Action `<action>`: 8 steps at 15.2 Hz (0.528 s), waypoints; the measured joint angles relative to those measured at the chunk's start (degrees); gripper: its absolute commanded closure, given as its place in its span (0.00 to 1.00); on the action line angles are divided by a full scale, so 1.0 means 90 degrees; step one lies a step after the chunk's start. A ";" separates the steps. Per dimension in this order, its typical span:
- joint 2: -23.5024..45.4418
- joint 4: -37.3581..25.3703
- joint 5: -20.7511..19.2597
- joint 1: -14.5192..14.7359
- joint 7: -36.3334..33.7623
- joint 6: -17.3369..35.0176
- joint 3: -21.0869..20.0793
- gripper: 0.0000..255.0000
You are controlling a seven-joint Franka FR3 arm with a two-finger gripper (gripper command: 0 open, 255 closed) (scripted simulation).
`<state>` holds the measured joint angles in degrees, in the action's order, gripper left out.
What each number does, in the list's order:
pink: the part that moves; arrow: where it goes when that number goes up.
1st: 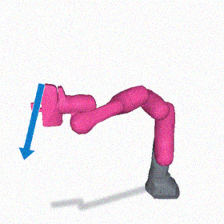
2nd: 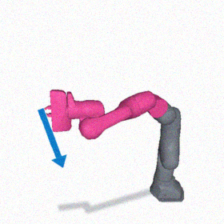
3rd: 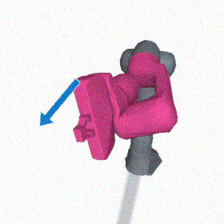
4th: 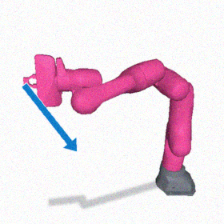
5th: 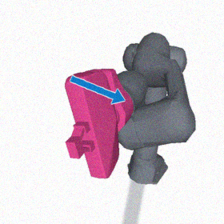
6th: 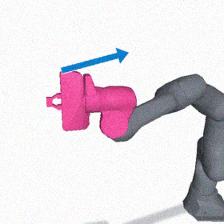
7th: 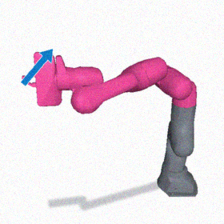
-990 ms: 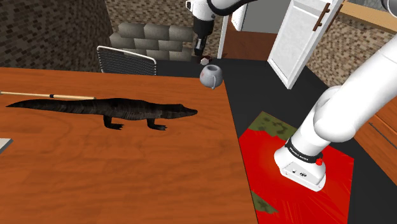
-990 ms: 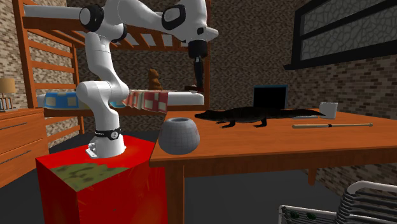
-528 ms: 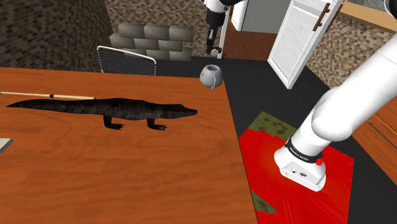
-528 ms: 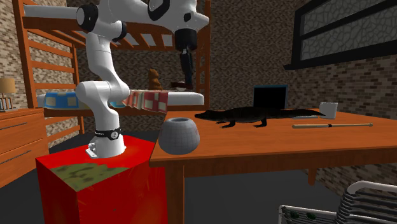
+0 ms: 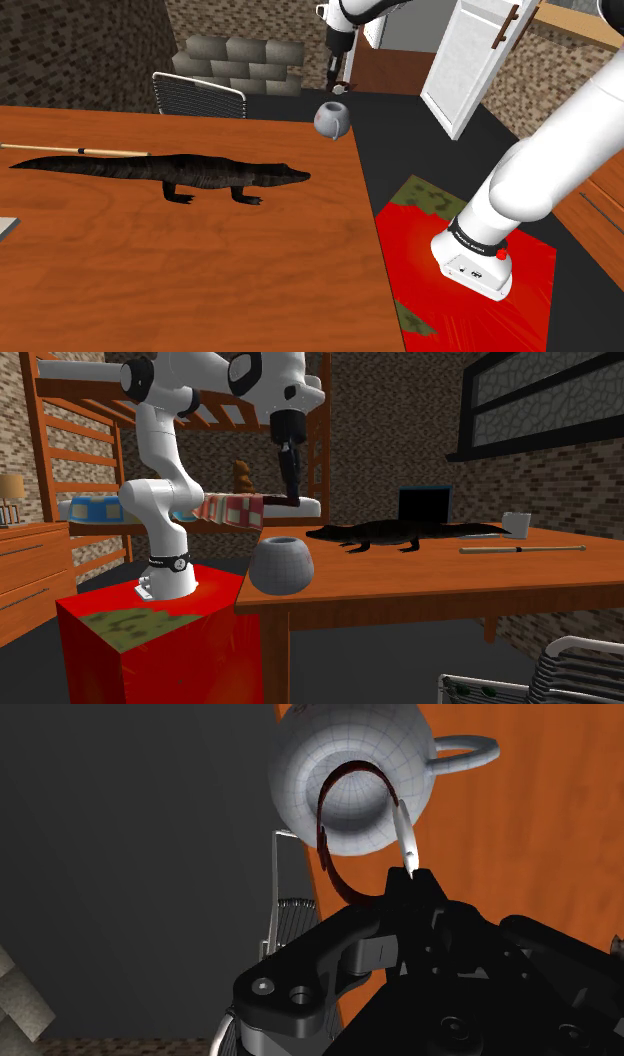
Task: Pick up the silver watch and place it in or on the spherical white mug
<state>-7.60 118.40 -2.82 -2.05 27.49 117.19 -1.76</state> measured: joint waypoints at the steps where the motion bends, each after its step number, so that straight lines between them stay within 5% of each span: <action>1: 0.0003 0.0075 -0.0003 0.0001 -0.0006 0.0078 -0.0001 1.00; 8: 0.0150 0.0543 -0.0026 -0.0001 -0.0046 0.0691 -0.0004 1.00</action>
<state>-6.25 123.28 -3.05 -2.06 27.08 123.41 -1.79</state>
